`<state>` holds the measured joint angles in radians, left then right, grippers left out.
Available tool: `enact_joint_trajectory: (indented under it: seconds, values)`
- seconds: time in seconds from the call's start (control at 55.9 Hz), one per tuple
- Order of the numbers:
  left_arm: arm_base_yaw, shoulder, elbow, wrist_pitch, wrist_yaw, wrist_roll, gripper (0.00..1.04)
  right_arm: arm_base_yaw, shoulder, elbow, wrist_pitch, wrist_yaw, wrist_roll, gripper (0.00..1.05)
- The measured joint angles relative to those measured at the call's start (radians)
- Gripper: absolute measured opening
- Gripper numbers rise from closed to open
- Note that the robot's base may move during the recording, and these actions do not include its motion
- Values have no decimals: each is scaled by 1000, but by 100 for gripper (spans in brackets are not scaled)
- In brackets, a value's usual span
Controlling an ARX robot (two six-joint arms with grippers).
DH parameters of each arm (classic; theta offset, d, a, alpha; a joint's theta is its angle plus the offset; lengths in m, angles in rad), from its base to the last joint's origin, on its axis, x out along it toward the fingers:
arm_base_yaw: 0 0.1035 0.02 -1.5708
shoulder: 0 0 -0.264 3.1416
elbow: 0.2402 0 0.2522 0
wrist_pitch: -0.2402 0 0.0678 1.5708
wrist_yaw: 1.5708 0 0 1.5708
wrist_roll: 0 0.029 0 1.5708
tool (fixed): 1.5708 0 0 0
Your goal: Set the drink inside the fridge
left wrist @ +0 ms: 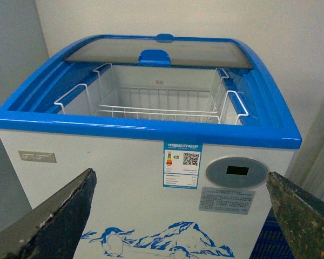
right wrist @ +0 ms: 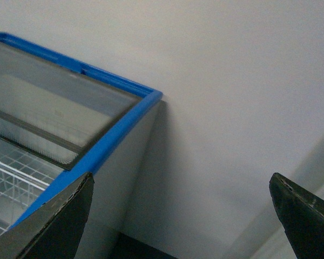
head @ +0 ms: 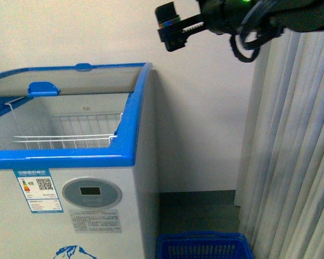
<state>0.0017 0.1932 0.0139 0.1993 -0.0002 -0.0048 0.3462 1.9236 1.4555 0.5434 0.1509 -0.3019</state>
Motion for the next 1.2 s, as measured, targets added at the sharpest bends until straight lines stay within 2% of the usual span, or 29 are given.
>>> enact_joint_trajectory:
  seconds: [0.34,0.608,0.841,1.002,1.127,1.198]
  values:
    - [0,0,0,0,0,0,97,-89,-388,-538,201,31,76,97]
    - [0,0,0,0,0,0,97,-144,-586,-784,307,15,127,97]
    - [0,0,0,0,0,0,97,-252,-799,-1066,351,-34,184,97]
    - [0,0,0,0,0,0,97,-322,-1050,-1273,281,-91,196,97]
    - [0,0,0,0,0,0,97,-333,-1305,-1405,123,-98,196,97]
    - [0,0,0,0,-2,0,97,-334,-1479,-1445,-28,-109,173,97]
